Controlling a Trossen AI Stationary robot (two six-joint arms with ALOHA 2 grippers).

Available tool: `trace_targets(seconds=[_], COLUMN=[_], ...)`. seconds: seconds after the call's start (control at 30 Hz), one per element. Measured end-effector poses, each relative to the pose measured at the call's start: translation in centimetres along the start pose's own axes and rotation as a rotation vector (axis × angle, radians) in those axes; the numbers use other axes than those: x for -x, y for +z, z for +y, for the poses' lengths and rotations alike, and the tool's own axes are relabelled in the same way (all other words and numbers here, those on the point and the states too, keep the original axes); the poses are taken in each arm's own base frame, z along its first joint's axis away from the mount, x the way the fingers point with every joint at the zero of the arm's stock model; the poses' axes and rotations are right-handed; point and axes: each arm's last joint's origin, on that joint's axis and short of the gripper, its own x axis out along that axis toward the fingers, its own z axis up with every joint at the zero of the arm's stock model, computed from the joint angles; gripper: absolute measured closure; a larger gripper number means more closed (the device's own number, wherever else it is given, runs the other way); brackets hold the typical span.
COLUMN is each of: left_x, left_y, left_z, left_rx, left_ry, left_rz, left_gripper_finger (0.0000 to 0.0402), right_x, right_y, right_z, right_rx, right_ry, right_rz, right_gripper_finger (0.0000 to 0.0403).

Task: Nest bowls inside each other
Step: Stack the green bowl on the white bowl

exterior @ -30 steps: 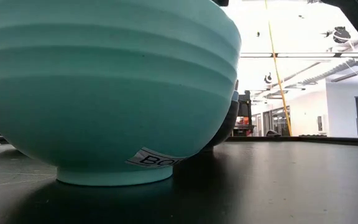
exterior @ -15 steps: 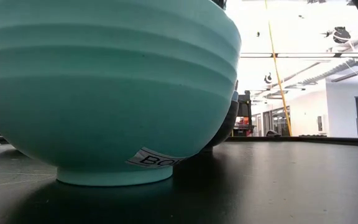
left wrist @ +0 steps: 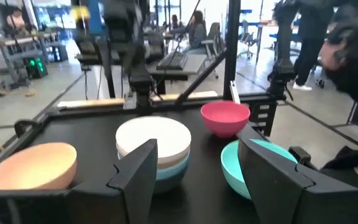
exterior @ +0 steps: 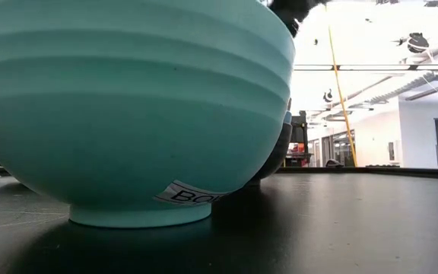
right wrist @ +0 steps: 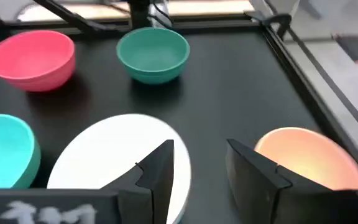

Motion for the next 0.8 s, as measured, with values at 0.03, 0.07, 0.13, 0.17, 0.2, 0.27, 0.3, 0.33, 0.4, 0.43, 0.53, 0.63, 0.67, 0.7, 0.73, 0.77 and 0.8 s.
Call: trace_targets(seconds=[0.03, 0.07, 0.13, 0.17, 0.2, 0.27, 0.3, 0.33, 0.4, 0.43, 0.53, 0.63, 0.67, 0.7, 0.73, 0.77, 0.8], left_x=[0.0, 0.0, 0.0, 0.0, 0.0, -0.2, -0.4, -0.5, -1.0, -1.3, -2.1, -2.6, -2.6, -2.7, -2.6, -2.6, -2.5], left_y=[0.1, 0.2, 0.4, 0.5, 0.6, 0.5, 0.5, 0.4, 0.2, 0.1, -0.2, -0.2, -0.2, -0.2, -0.2, -0.2, -0.2], left_z=[0.0, 0.0, 0.1, 0.1, 0.2, 0.2, 0.2, 0.2, 0.1, 0.1, 0.0, 0.0, 0.0, 0.0, 0.1, 0.1, 0.2], left_rx=[-0.005, -0.009, -0.015, -0.016, -0.017, -0.016, -0.016, -0.016, -0.012, -0.013, -0.032, -0.061, -0.071, -0.075, -0.076, -0.078, -0.079], left_ry=[0.005, 0.016, 0.042, 0.050, 0.059, 0.094, 0.107, 0.112, 0.126, 0.141, 0.171, 0.187, 0.198, 0.211, 0.230, 0.247, 0.265], left_rz=[-0.012, -0.020, -0.042, -0.052, -0.057, -0.043, -0.031, -0.014, 0.015, 0.036, 0.090, 0.102, 0.111, 0.111, 0.106, 0.103, 0.103], left_gripper_finger=[0.0177, 0.0177, 0.0177, 0.0177, 0.0177, 0.0177, 0.0177, 0.0177, 0.0177, 0.0177, 0.0176, 0.0176, 0.0176, 0.0176, 0.0176, 0.0176, 0.0176], right_x=[0.2, 0.4, 1.0, 1.4, 1.8, 2.5, 2.8, 3.2, 3.8, 4.2, 4.9, 6.0, 6.3, 6.7, 7.1, 7.5, 7.8], right_y=[-1.4, -2.6, -4.6, -5.5, -6.1, -7.4, -8.0, -8.7, -9.6, -10.1, -11.6, -13.0, -13.4, -13.8, -14.2, -14.5, -14.9], right_z=[0.0, -0.2, -0.3, -0.4, -0.5, -0.7, -0.9, -1.1, -1.2, -1.2, -1.4, -1.5, -1.6, -1.6, -1.7, -1.7, -1.8], right_rx=[-0.003, -0.001, 0.004, 0.000, -0.009, -0.028, -0.043, -0.055, -0.074, -0.083, -0.111, -0.133, -0.145, -0.155, -0.166, -0.175, -0.181], right_ry=[0.011, 0.018, 0.016, 0.014, 0.013, -0.034, -0.081, -0.119, -0.152, -0.157, -0.161, -0.160, -0.156, -0.154, -0.151, -0.149, -0.145], right_rz=[-0.033, -0.073, -0.152, -0.181, -0.192, -0.169, -0.143, -0.112, -0.071, -0.052, -0.041, -0.085, -0.108, -0.131, -0.158, -0.186, -0.215], right_gripper_finger=[0.0266, 0.0266, 0.0266, 0.0266, 0.0266, 0.0266, 0.0266, 0.0266, 0.0266, 0.0266, 0.0266, 0.0266, 0.0266, 0.0266, 0.0266, 0.0266, 0.0266])
